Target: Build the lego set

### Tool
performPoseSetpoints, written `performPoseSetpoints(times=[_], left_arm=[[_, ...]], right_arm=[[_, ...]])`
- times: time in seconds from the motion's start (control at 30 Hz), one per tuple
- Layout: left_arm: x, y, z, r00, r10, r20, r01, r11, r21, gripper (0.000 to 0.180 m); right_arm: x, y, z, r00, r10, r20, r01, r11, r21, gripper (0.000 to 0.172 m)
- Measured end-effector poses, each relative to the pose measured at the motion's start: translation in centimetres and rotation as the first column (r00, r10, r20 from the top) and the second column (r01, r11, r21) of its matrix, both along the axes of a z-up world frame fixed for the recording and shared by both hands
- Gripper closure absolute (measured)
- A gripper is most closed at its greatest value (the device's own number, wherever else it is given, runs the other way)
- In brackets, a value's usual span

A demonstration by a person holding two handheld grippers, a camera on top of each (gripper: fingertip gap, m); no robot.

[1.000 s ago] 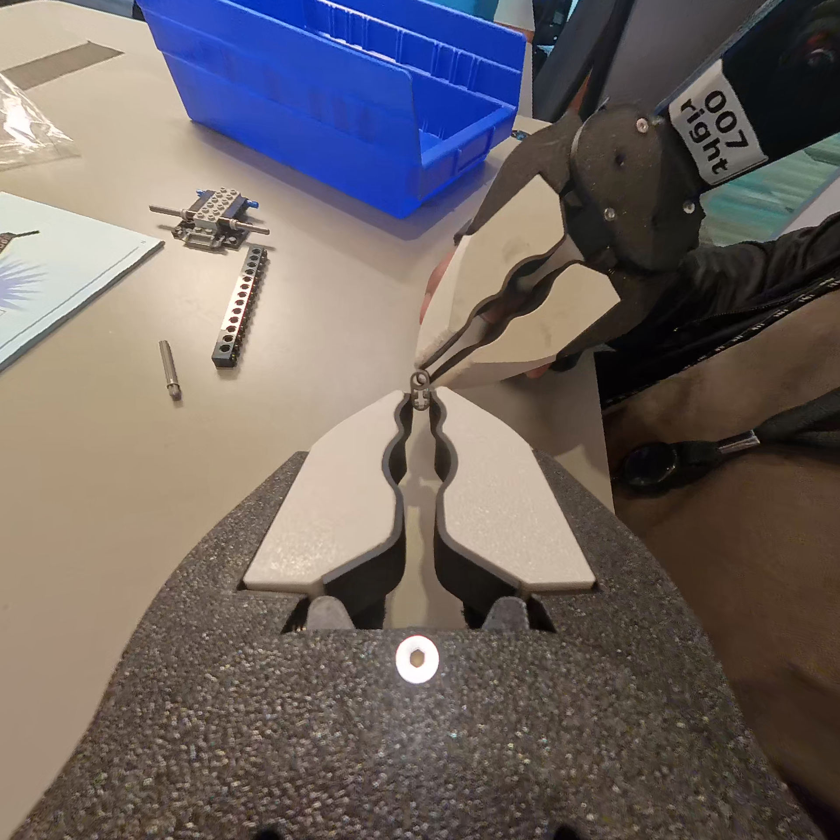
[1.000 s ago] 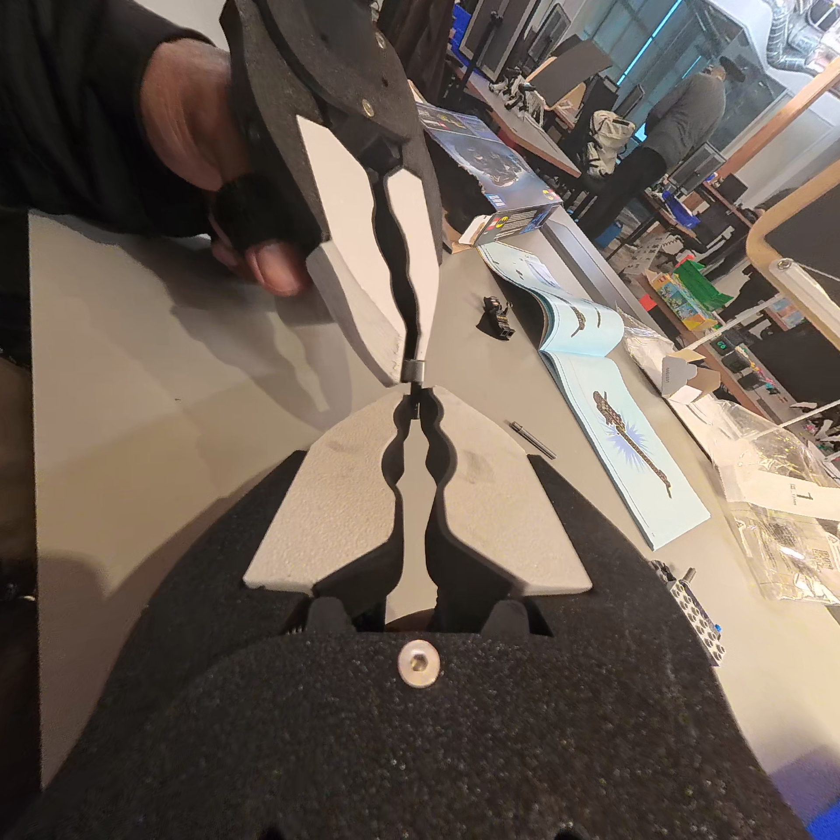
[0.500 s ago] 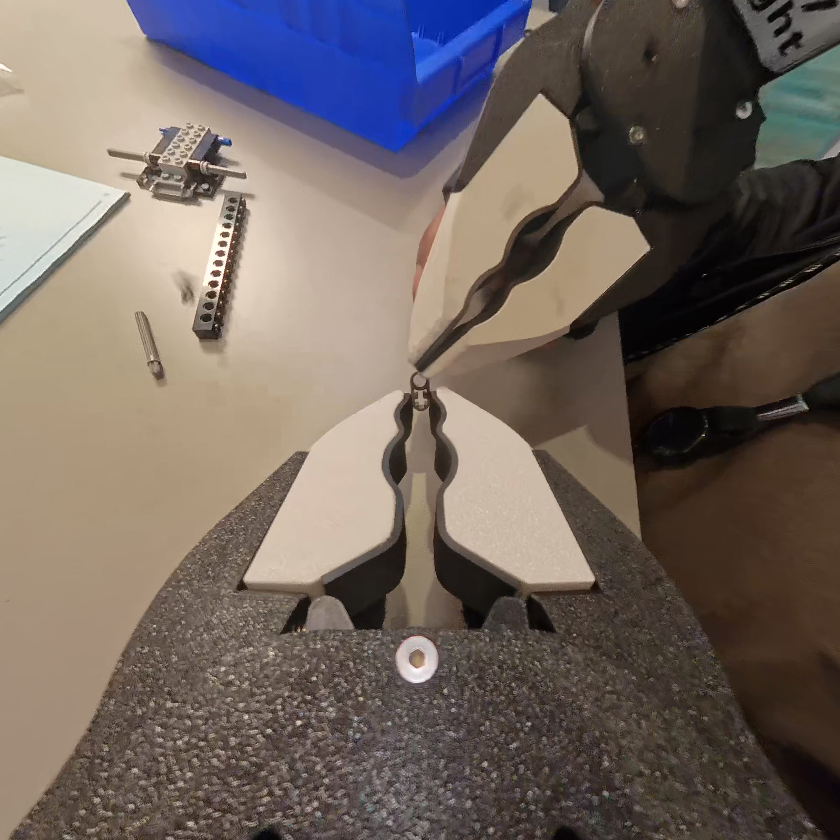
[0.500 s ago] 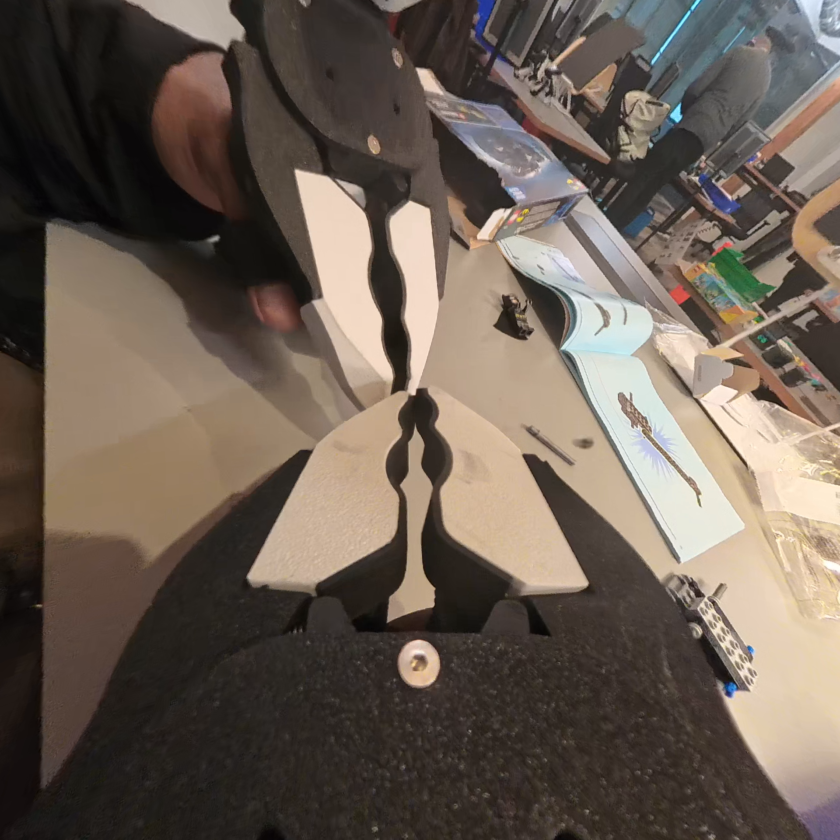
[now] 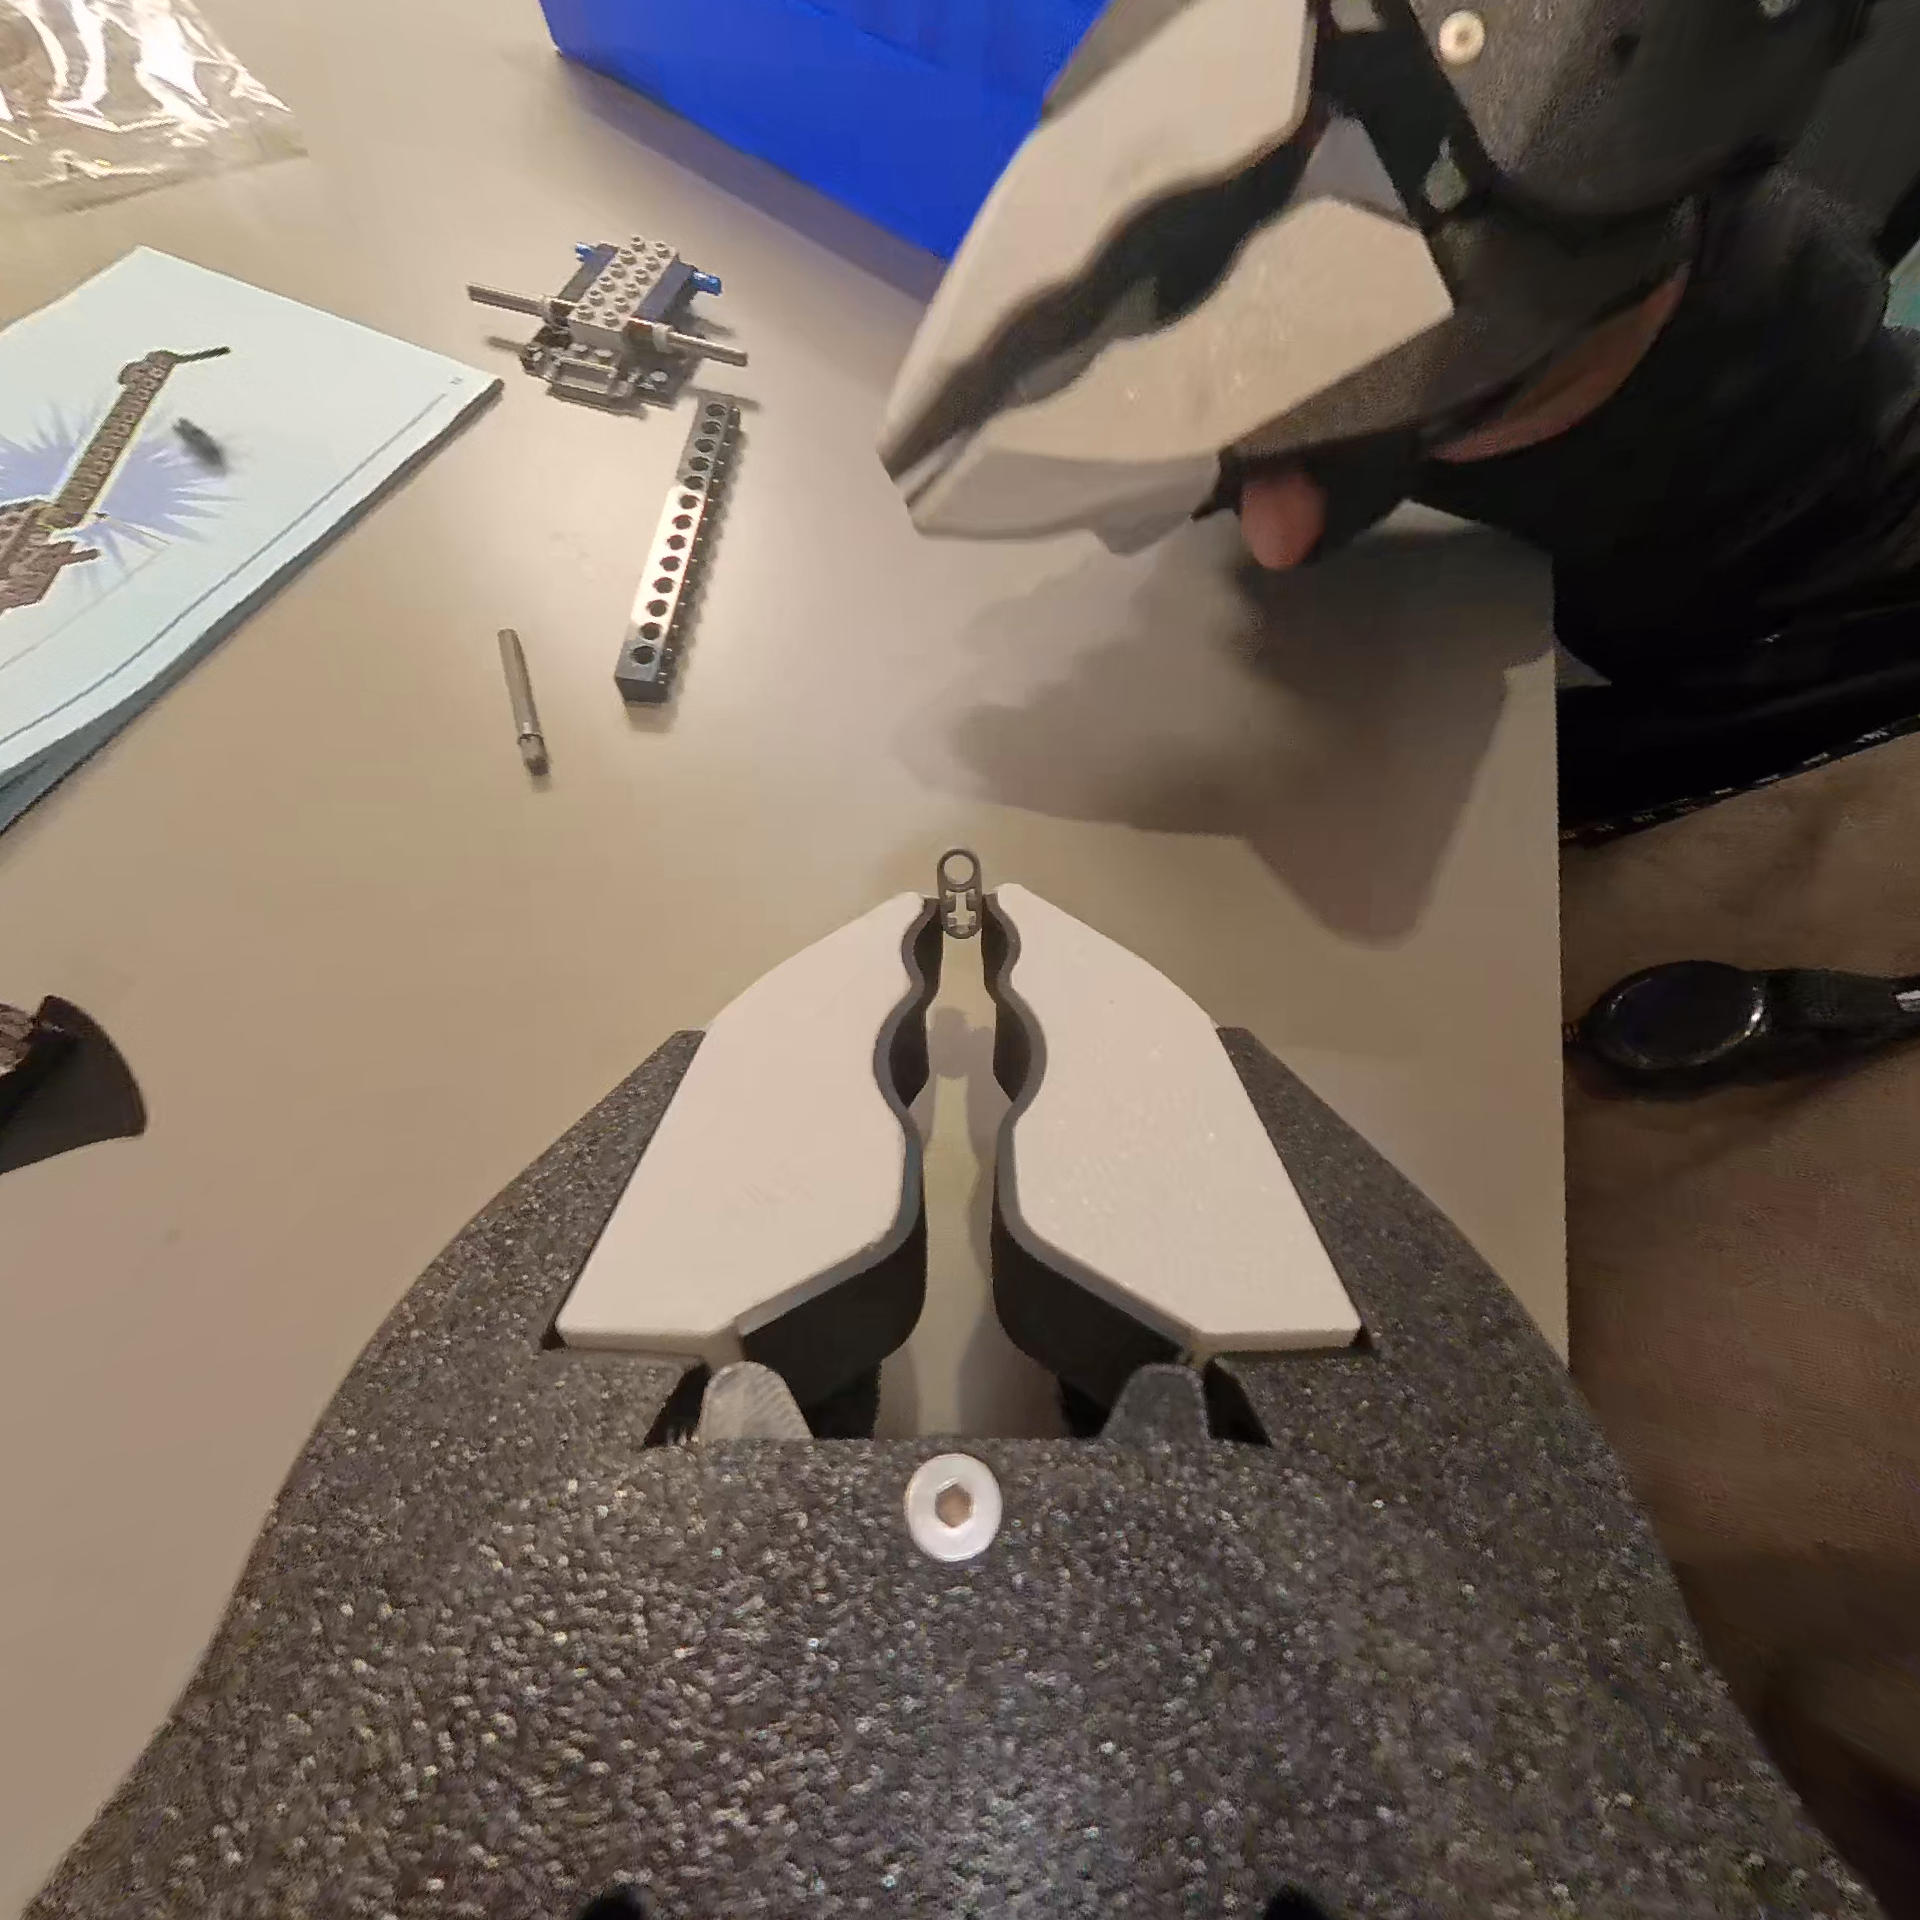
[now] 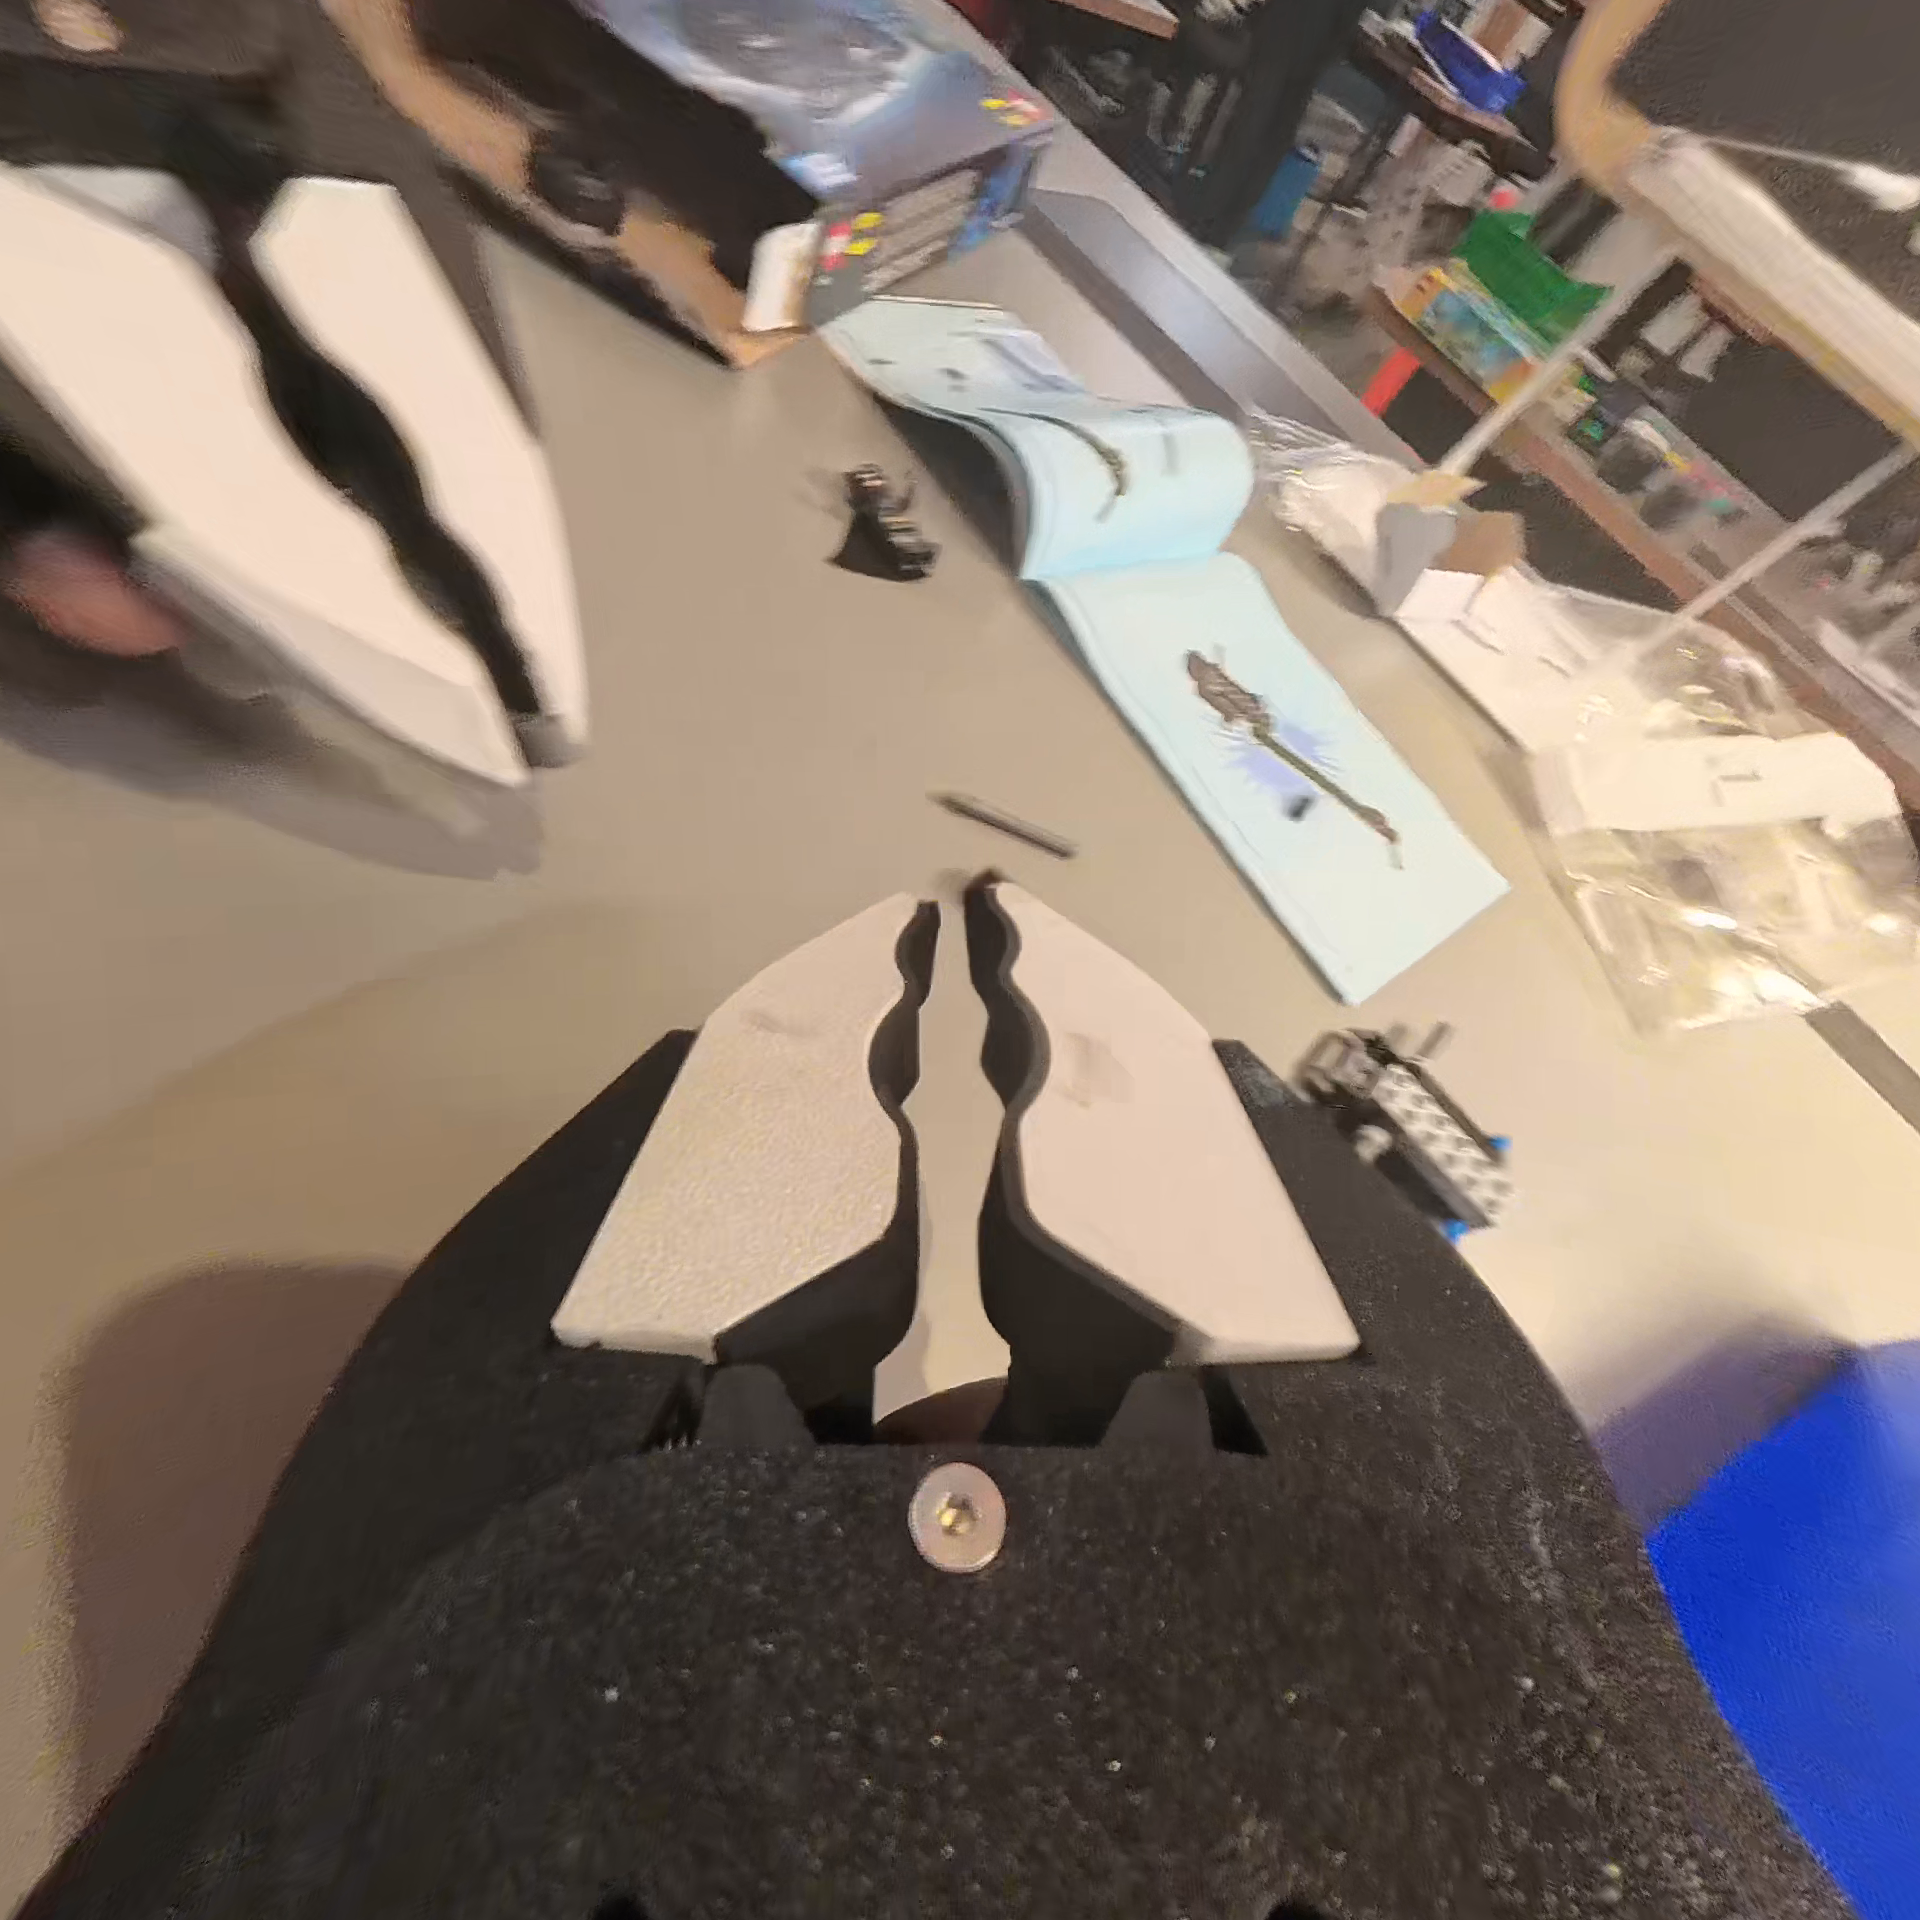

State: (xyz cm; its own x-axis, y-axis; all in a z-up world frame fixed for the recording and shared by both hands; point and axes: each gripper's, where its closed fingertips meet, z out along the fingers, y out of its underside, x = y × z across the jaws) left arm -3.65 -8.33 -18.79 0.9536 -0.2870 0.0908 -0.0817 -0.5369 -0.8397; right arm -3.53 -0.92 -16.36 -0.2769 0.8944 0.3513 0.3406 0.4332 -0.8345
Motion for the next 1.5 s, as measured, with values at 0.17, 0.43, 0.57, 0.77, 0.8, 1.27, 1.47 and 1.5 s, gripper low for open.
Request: performPoseSetpoints(times=[0.17,0.43,0.57,0.77,0.8,1.27,1.47,1.5], left_arm=[[-1.6,0.4,1.6,0.999,0.049,-0.02,-0.049,0.999,0.021,0.173],[-4.9,0.9,2.8,0.99,0.14,0.022,-0.141,0.989,0.052,0.173],[-5.2,0.3,2.6,0.987,0.158,0.015,-0.159,0.985,0.065,0.173],[-5.3,0.0,1.9,0.986,0.167,-0.003,-0.167,0.985,0.049,0.173],[-5.2,0.0,1.9,0.986,0.167,-0.005,-0.167,0.985,0.049,0.173],[-4.6,0.3,1.4,0.989,0.147,0.018,-0.148,0.988,0.034,0.173],[-2.0,0.5,-1.0,1.0,0.026,-0.013,-0.027,0.994,-0.102,0.173],[-1.7,0.6,-1.5,0.998,0.007,-0.057,-0.014,0.991,-0.129,0.173]], right_arm=[[-3.9,4.7,3.7,0.985,-0.175,0.002,0.174,0.981,-0.087,0.155],[-12.6,12.8,0.0,0.89,-0.319,0.325,0.368,0.924,-0.102,0.147],[-14.8,12.9,-3.2,0.864,-0.228,0.45,0.34,0.922,-0.185,0.147],[-15.5,12.8,-5.0,0.859,-0.192,0.475,0.301,0.939,-0.164,0.148],[-15.4,12.6,-5.0,0.861,-0.184,0.473,0.287,0.946,-0.154,0.148],[-14.1,11.3,-4.5,0.893,-0.203,0.401,0.226,0.974,-0.011,0.168],[-7.1,5.5,-1.7,0.951,-0.111,0.289,0.106,0.994,0.034,0.168],[-5.9,4.6,-1.7,0.957,-0.093,0.276,0.091,0.996,0.023,0.168]])
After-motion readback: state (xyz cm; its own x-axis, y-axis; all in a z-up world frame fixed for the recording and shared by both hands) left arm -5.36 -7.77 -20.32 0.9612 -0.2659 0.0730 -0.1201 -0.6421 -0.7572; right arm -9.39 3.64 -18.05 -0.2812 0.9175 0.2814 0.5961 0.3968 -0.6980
